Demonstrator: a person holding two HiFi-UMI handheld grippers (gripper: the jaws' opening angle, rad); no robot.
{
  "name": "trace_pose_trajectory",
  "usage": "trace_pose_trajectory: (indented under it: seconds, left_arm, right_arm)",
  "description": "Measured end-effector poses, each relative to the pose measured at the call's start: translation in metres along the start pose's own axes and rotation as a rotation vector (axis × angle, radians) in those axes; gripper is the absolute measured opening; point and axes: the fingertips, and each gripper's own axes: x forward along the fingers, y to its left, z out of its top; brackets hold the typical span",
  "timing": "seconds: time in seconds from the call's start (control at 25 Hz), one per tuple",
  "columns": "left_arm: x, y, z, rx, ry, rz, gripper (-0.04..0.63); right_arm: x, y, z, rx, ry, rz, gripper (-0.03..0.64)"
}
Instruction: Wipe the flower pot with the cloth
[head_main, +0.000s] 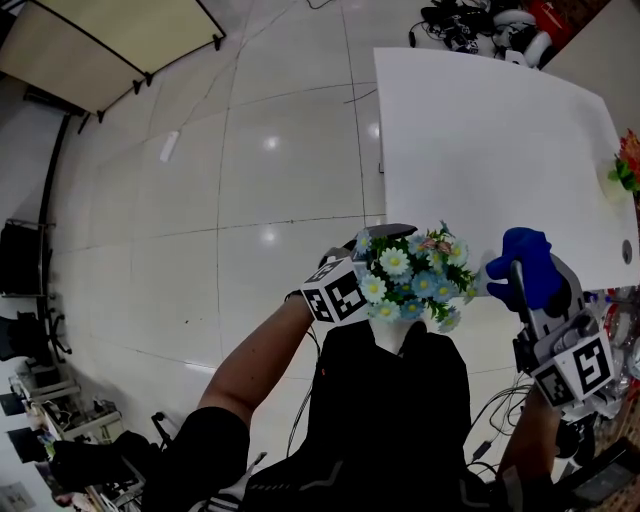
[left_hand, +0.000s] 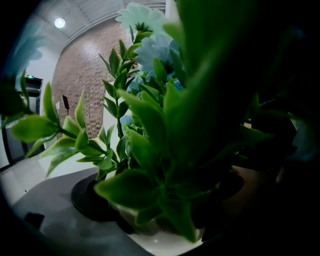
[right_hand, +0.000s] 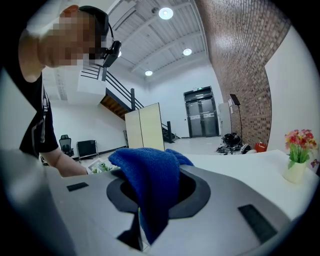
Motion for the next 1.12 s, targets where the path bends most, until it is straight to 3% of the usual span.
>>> trace_pose_trajectory:
  seconds: [0.36,0.68,0.92,1.04,1.12]
  left_arm:
    - [0.003,-0.002,0.001,0.026,0.012,-0.032,0.551]
    - [-0.008,0.006,0.002,-0.035,0.024,0.029,0.549]
    - [-0.066,0.035,0.083,-0.171,-0.092,0.09,0.549]
    - [-0.1,0.046,0.137,-0.181,-0.134,0.108,0.55]
    - [-0.123,0.051,0.178,-0.144,-0.151,0.101,0.551]
  right_arm:
    - [0.011,0.006,0.002,0.034,-0.008,0.011,0.081]
    - [0.007,0.007,0.016,0.022,0.013,0.013,0.081]
    - [-0.004,0.014,0.081,0.034,-0.032,0.003,0.081]
    - [-0.013,0.023,0.12,0.026,-0.08,0.013,0.081]
    - [-0.02,0.03,0.151,0.004,-0.127,0.022,0.081]
